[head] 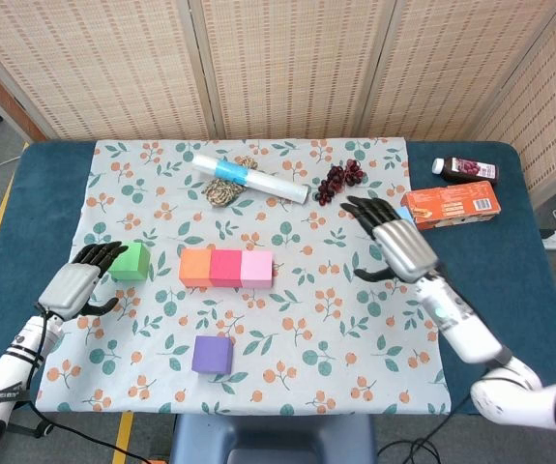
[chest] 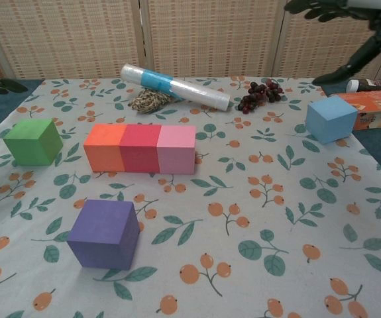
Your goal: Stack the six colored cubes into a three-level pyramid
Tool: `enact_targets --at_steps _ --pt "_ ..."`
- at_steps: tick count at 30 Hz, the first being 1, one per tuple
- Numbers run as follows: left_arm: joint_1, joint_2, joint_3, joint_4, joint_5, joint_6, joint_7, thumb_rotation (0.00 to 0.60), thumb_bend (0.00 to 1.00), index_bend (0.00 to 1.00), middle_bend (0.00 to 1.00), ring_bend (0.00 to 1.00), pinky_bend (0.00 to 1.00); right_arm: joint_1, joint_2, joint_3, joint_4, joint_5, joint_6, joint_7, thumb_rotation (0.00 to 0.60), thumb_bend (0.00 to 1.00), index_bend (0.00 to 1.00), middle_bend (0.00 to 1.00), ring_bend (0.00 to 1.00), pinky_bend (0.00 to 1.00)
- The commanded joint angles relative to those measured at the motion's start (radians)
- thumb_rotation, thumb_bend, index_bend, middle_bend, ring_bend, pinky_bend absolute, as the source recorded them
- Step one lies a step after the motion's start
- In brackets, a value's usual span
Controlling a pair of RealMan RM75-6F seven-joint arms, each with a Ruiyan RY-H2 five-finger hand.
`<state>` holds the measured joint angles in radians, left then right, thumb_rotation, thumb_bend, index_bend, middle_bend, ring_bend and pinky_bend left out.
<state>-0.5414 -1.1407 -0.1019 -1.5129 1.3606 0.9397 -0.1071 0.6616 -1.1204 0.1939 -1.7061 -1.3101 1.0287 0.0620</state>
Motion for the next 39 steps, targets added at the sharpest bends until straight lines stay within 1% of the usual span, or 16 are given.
enact_targets --at_steps 1,6,10,12,16,20,25,28,33,36,38,39 --pt "-0.052 -0.033 -0.020 0.054 -0.058 -0.077 0.043 0.600 0.34 0.00 0.00 0.00 0.03 -0.096 0.084 -0.056 -0.074 -0.055 0.096 -0.023 0.600 0.05 0.00 0.00 0.00 0.00" --pt "-0.116 -0.042 -0.020 0.096 -0.098 -0.199 0.055 0.600 0.35 0.00 0.00 0.00 0.02 -0.170 0.123 -0.100 -0.094 -0.120 0.168 0.005 0.600 0.05 0.00 0.00 0.00 0.00" --pt "-0.156 -0.074 -0.026 0.152 -0.153 -0.268 0.076 0.600 0.35 0.00 0.00 0.00 0.02 -0.209 0.126 -0.121 -0.086 -0.161 0.210 0.032 0.600 0.05 0.00 0.00 0.00 0.00" --pt "-0.173 -0.096 -0.027 0.195 -0.174 -0.286 0.095 0.600 0.35 0.00 0.00 0.00 0.02 -0.225 0.123 -0.130 -0.078 -0.177 0.224 0.042 0.600 0.05 0.00 0.00 0.00 0.00" --pt "-0.203 -0.141 -0.023 0.278 -0.212 -0.318 0.143 0.600 0.35 0.00 0.00 0.00 0.02 -0.247 0.116 -0.137 -0.065 -0.189 0.241 0.052 0.600 0.05 0.00 0.00 0.00 0.00" --pt "-0.223 -0.160 -0.022 0.323 -0.233 -0.345 0.156 0.600 0.35 0.00 0.00 0.00 0.02 -0.259 0.105 -0.138 -0.053 -0.199 0.250 0.060 0.600 0.05 0.00 0.00 0.00 0.00" --pt "-0.241 -0.176 -0.026 0.349 -0.255 -0.395 0.124 0.600 0.35 0.00 0.01 0.00 0.03 -0.261 0.091 -0.135 -0.035 -0.204 0.244 0.075 0.600 0.05 0.00 0.00 0.00 0.00" --pt "-0.247 -0.192 -0.027 0.372 -0.257 -0.405 0.112 0.600 0.34 0.02 0.05 0.04 0.05 -0.263 0.081 -0.132 -0.022 -0.207 0.243 0.083 0.600 0.05 0.00 0.00 0.00 0.00" --pt "-0.249 -0.200 -0.027 0.383 -0.258 -0.406 0.104 0.600 0.34 0.05 0.09 0.09 0.09 -0.265 0.075 -0.131 -0.014 -0.211 0.243 0.090 0.600 0.05 0.00 0.00 0.00 0.00" --pt "-0.250 -0.218 -0.029 0.408 -0.268 -0.398 0.104 0.600 0.33 0.11 0.18 0.19 0.17 -0.271 0.070 -0.132 -0.004 -0.212 0.245 0.106 0.600 0.05 0.00 0.00 0.00 0.00" --pt "-0.245 -0.231 -0.035 0.422 -0.276 -0.378 0.101 0.600 0.33 0.19 0.28 0.29 0.24 -0.275 0.068 -0.131 0.001 -0.216 0.249 0.113 0.600 0.05 0.00 0.00 0.00 0.00" --pt "-0.244 -0.230 -0.039 0.421 -0.281 -0.375 0.096 0.600 0.33 0.22 0.32 0.32 0.26 -0.277 0.067 -0.131 0.002 -0.216 0.250 0.115 0.600 0.05 0.00 0.00 0.00 0.00"
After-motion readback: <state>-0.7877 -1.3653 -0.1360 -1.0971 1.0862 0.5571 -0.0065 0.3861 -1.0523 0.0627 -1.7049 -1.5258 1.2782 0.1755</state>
